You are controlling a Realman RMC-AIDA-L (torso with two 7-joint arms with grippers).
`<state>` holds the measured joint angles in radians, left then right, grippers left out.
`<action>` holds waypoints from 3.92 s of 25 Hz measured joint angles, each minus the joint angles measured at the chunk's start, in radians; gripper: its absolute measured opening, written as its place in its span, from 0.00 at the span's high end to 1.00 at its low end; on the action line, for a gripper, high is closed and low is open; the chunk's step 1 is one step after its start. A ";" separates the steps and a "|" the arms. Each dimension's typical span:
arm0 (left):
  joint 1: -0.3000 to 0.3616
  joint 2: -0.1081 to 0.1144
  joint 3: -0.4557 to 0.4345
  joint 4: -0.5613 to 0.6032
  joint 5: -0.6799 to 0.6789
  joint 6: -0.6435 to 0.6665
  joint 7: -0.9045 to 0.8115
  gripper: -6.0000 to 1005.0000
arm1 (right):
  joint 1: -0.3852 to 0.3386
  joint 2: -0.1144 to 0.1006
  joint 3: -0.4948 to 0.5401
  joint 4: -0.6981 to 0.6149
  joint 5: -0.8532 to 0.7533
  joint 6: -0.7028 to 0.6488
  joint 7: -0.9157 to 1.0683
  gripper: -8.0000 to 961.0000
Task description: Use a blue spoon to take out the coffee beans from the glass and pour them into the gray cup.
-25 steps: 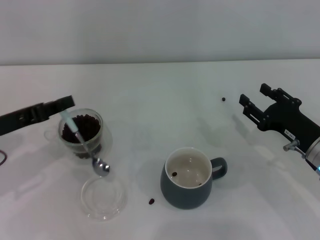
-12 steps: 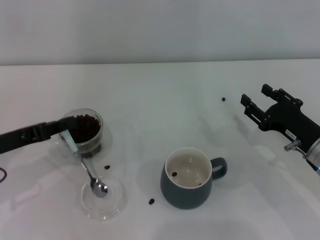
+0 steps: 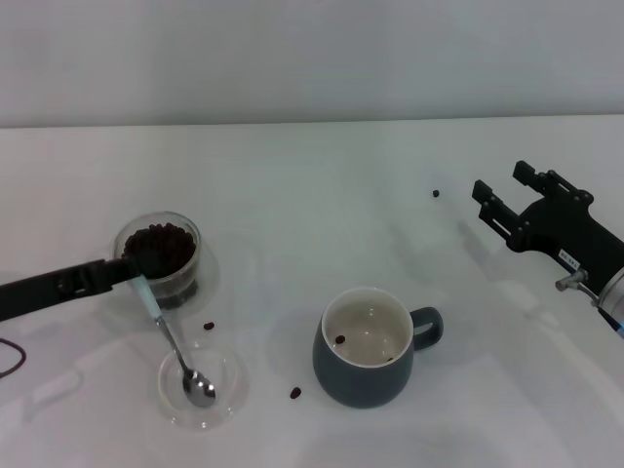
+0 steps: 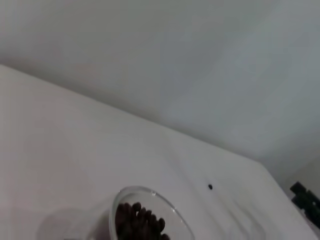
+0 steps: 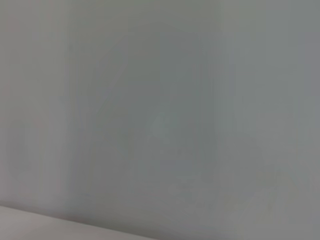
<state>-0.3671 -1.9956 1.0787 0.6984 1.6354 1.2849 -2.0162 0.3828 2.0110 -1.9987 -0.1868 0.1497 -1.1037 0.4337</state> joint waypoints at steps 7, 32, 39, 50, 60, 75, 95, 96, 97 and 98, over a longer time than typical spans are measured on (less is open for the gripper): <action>-0.030 -0.003 0.000 -0.046 0.026 -0.020 0.018 0.86 | 0.002 0.001 0.000 -0.005 0.002 0.003 0.001 0.31; -0.066 -0.009 0.000 -0.088 0.080 -0.033 0.034 0.84 | 0.009 0.002 0.000 -0.005 0.011 0.018 -0.005 0.31; -0.069 -0.006 -0.004 -0.084 0.074 -0.033 0.034 0.84 | 0.010 0.002 0.000 -0.005 0.013 0.020 -0.006 0.31; -0.075 -0.001 -0.005 -0.082 0.074 -0.033 0.034 0.74 | 0.016 0.002 0.000 -0.005 0.013 0.028 -0.005 0.31; -0.059 -0.002 -0.100 -0.055 0.072 -0.017 0.090 0.72 | 0.016 0.003 0.000 -0.006 0.013 0.030 -0.006 0.31; 0.103 -0.052 -0.340 -0.001 -0.182 0.085 0.463 0.72 | 0.016 0.003 -0.004 -0.008 0.006 0.011 -0.008 0.31; 0.085 -0.079 -0.394 -0.372 -0.683 0.020 1.138 0.73 | 0.054 0.001 0.279 -0.021 0.015 0.012 -0.200 0.31; 0.078 -0.079 -0.395 -0.390 -0.709 0.019 1.164 0.73 | 0.063 0.000 0.294 -0.020 0.014 0.023 -0.201 0.31; 0.070 -0.079 -0.395 -0.410 -0.735 0.017 1.192 0.73 | 0.074 -0.002 0.309 -0.018 0.013 0.035 -0.203 0.31; 0.062 -0.079 -0.394 -0.430 -0.763 0.012 1.221 0.73 | 0.085 -0.004 0.314 -0.014 0.011 0.045 -0.209 0.31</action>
<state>-0.3053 -2.0745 0.6842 0.2680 0.8721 1.2968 -0.7953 0.4680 2.0067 -1.6843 -0.2005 0.1604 -1.0585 0.2248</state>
